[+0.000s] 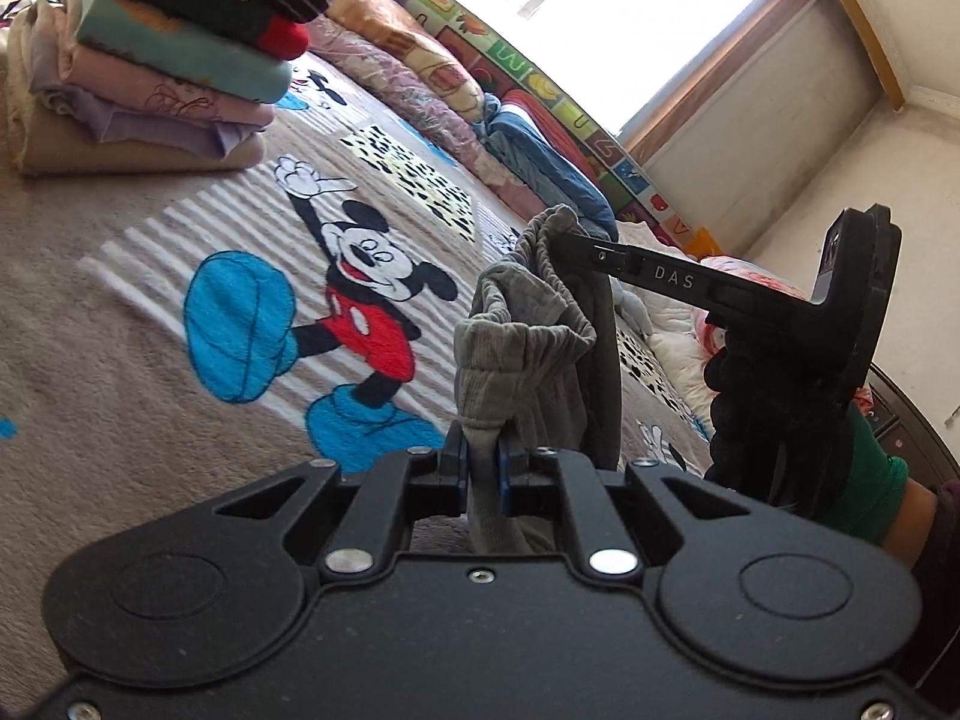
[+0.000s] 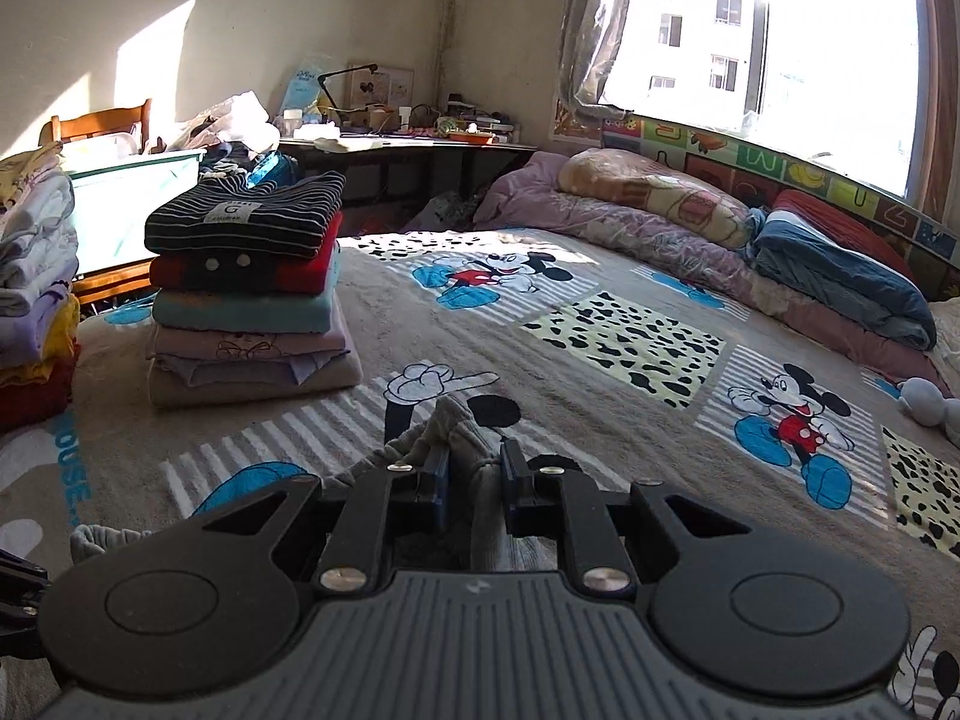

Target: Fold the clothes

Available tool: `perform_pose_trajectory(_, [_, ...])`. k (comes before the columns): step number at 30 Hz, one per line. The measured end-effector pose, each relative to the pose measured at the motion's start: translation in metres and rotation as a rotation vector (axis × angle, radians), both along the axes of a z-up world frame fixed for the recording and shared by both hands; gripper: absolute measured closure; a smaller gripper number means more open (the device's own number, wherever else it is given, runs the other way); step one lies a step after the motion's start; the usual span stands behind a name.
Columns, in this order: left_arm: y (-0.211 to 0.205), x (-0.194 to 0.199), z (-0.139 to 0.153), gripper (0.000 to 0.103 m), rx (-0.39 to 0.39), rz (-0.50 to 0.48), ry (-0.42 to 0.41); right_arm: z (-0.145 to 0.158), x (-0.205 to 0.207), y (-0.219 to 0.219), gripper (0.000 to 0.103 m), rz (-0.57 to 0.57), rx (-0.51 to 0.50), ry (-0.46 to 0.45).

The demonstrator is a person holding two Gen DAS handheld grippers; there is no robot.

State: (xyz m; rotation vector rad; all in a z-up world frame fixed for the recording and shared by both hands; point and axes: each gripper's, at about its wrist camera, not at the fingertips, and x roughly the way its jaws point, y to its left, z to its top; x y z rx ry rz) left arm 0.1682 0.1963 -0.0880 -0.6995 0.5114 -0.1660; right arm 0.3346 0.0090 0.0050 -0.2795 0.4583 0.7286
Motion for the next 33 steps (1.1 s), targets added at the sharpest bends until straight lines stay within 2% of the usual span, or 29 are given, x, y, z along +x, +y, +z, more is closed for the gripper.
perform_pose_trajectory(15, [0.088, -0.039, -0.046, 0.096, -0.169, 0.218, 0.172, -0.049, 0.002, 0.15, 0.084, 0.212, -0.133, 0.08])
perform_pose_trajectory(21, [0.105, -0.045, -0.058, 0.093, -0.237, 0.249, 0.229, -0.079, 0.012, 0.182, 0.083, 0.191, -0.197, 0.152])
perform_pose_trajectory(22, [0.106, -0.046, -0.058, 0.089, -0.234, 0.249, 0.235, -0.082, 0.015, 0.183, 0.081, 0.176, -0.196, 0.166])
perform_pose_trajectory(24, [0.106, -0.052, -0.045, 0.082, -0.134, 0.308, 0.212, -0.085, 0.021, 0.182, 0.08, 0.147, -0.183, 0.198])
perform_pose_trajectory(26, [0.107, -0.058, -0.033, 0.081, -0.036, 0.365, 0.187, -0.082, 0.027, 0.176, 0.076, 0.121, -0.148, 0.225])
perform_pose_trajectory(29, [0.113, -0.066, -0.022, 0.081, 0.004, 0.393, 0.116, -0.068, 0.033, 0.161, 0.069, 0.083, -0.088, 0.235])
perform_pose_trajectory(31, [0.116, -0.06, -0.019, 0.081, -0.036, 0.321, 0.047, -0.06, 0.037, 0.151, 0.061, 0.058, -0.048, 0.241])
perform_pose_trajectory(33, [0.113, -0.048, -0.012, 0.081, -0.017, 0.262, -0.003, -0.049, 0.041, 0.136, 0.058, 0.026, -0.001, 0.256])
